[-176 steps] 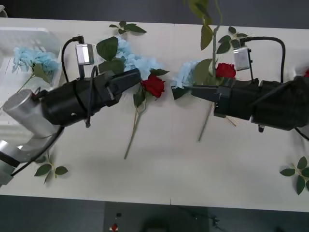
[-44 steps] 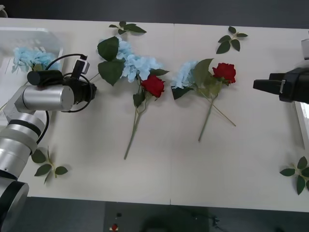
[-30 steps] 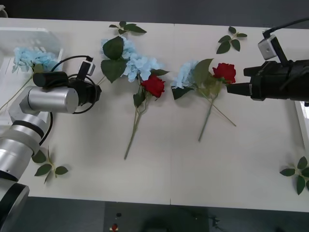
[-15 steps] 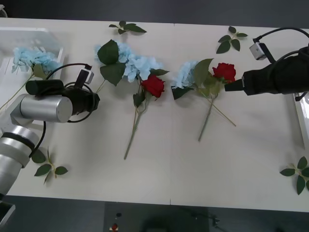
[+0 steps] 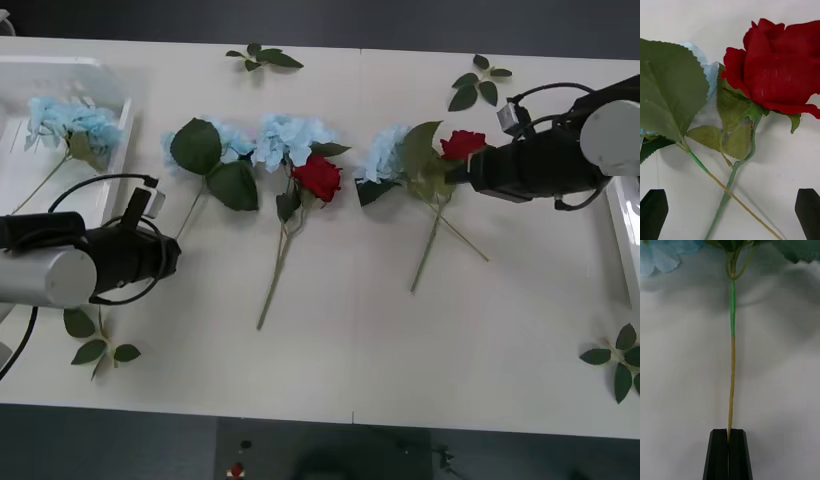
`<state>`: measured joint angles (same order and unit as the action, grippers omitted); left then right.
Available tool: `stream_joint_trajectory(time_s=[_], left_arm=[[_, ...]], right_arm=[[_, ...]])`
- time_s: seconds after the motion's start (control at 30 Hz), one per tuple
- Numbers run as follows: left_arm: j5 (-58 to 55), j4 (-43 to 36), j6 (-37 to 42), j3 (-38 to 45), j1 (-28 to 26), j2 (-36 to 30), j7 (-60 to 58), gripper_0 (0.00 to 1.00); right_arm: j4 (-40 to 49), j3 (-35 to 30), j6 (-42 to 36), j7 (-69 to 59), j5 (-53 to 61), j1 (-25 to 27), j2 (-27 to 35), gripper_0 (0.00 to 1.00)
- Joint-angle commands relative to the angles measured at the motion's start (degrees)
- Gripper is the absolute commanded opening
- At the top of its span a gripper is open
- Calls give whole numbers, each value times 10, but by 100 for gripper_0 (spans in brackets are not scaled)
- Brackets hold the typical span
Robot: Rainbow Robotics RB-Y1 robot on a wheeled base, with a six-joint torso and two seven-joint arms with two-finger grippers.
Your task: Put the red flowers into the right box and the blue flowers into the left box
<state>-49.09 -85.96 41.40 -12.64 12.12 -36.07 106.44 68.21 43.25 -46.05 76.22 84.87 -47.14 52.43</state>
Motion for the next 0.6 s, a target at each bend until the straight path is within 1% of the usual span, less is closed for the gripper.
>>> stream_joint_trajectory(time_s=[0.03, 0.07, 0.1, 0.13, 0.17, 0.2, 0.23, 0.27, 0.4, 0.6], left_arm=[[-34, -45, 1, 12, -32, -30, -1, 0], [-38, -47, 1, 14, -33, -30, 1, 1], [-42, -48, 1, 15, -33, -31, 3, 17], [-47, -48, 1, 18, -33, -31, 5, 49], [-50, -50, 1, 22, -32, -30, 7, 65], [-52, -51, 1, 24, -32, -30, 9, 74], [-53, -55, 1, 30, -31, -30, 12, 92], [-54, -58, 1, 31, -30, -30, 12, 100], [-54, -62, 6, 45, -11, -30, 19, 100], [-18, -52, 65, 48, 48, -30, 17, 100]], right_arm=[[-12, -8, 3, -99, -70, -33, -26, 100], [-18, -8, 3, -116, -86, -38, -32, 100], [-23, -8, 3, -132, -102, -41, -40, 100], [-32, -9, 3, -150, -121, -46, -48, 100], [-37, -8, 5, -162, -135, -50, -55, 100], [-40, -8, 6, -169, -143, -52, -59, 100], [-51, -9, 9, -185, -163, -58, -67, 100], [-55, -9, 11, -189, -170, -59, -72, 100], [-87, -8, 16, -205, -217, -71, -95, 100], [-139, -9, 16, -208, -247, -88, -127, 100]])
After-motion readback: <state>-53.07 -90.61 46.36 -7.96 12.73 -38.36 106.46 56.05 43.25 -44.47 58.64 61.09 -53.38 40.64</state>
